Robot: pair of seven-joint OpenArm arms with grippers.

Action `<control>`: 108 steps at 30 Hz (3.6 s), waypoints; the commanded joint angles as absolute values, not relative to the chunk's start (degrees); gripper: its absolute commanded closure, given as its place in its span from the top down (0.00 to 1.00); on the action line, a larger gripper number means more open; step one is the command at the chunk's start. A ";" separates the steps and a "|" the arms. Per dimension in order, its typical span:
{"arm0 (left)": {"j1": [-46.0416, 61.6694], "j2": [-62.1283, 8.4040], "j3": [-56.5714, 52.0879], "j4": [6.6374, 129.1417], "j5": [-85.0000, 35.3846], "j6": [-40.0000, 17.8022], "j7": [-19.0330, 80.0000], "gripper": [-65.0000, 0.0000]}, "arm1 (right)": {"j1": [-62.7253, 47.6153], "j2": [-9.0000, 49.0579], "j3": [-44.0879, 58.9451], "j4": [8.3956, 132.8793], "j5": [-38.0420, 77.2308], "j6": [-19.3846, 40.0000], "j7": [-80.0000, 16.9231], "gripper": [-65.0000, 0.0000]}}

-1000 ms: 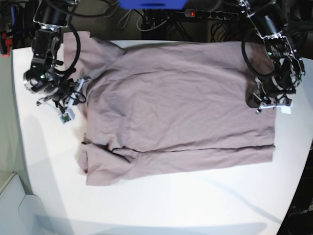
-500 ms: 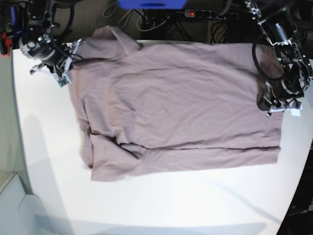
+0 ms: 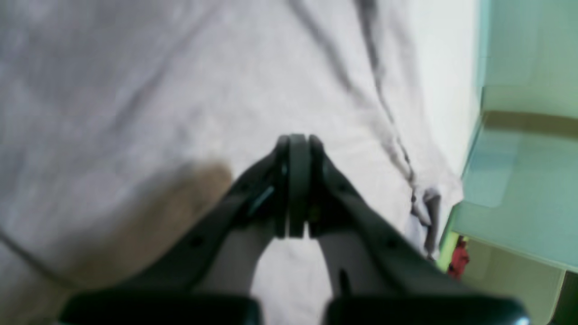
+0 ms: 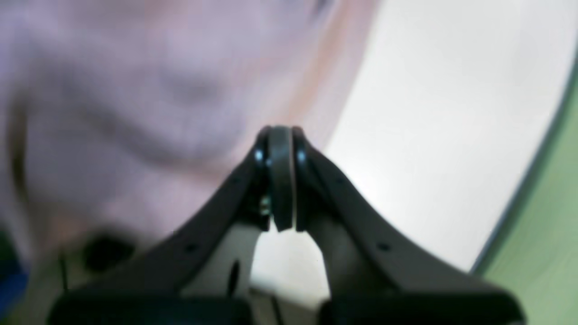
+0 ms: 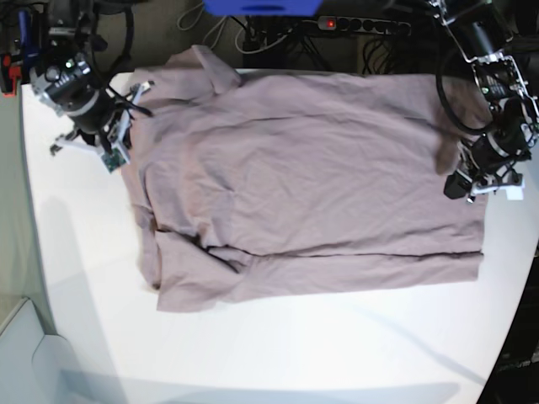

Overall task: Layout the t-shirt on the table in an organized manner, then fold the t-shirt properly
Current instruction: 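Slide the right gripper along the shirt side to smooth it, then reach the right gripper to the hem corner and pull it outward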

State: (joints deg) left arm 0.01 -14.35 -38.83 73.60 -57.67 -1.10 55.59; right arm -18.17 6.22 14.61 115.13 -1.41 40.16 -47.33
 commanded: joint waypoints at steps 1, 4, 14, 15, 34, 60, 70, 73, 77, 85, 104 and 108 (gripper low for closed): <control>-0.22 -15.08 -38.90 74.51 -58.33 -1.19 55.69 0.00 | -15.87 6.11 14.73 115.21 -1.10 40.00 -46.37 0.00; -0.22 -15.08 -38.90 72.48 -57.19 -1.19 55.69 0.00 | -8.66 6.11 14.73 112.13 -1.10 40.00 -46.46 0.00; 0.66 -15.43 -39.16 68.26 -56.75 -1.19 55.43 0.00 | 10.24 6.20 14.73 86.20 -1.19 40.00 -46.11 0.00; 0.66 -15.43 -39.16 68.26 -56.75 -1.19 55.60 0.00 | 10.95 6.20 14.73 84.44 -1.19 40.00 -45.85 0.00; 1.01 -15.25 -38.99 68.26 -56.75 -1.19 55.16 0.00 | 13.23 14.46 16.84 63.43 -1.10 40.00 -35.38 0.00; -1.36 -15.25 -39.43 76.53 -60.35 -1.19 59.65 0.00 | -10.15 9.89 20.88 106.24 -1.10 40.00 -39.16 0.00; -0.22 -15.16 -39.43 77.23 -59.30 -1.19 59.38 0.00 | -0.40 9.36 17.63 100.53 -1.19 40.00 -44.35 0.40; -0.66 -15.08 -39.43 77.05 -58.07 -1.19 59.38 0.00 | 2.68 9.36 15.25 95.87 -1.19 40.00 -44.35 0.49; -3.38 -15.25 -39.43 77.32 -57.98 -1.19 59.30 0.00 | 5.49 9.27 13.14 90.59 -1.19 40.00 -44.35 0.51; -6.90 -15.78 -39.43 77.14 -57.89 -0.75 59.30 0.01 | 8.66 9.27 12.70 82.33 -1.19 40.00 -42.77 0.51; -6.20 -16.92 -39.52 77.14 -57.98 -0.92 59.30 0.01 | 14.11 9.54 12.70 77.58 -1.19 40.00 -36.62 0.00; -3.82 -16.48 -39.52 77.14 -57.98 -1.01 59.30 0.01 | 19.82 9.45 12.70 77.23 -1.19 40.00 -36.53 0.00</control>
State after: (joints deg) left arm -2.87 -15.55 -39.35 76.18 -56.80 -0.69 59.55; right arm 17.87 8.84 12.58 76.16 -2.11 40.18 -38.28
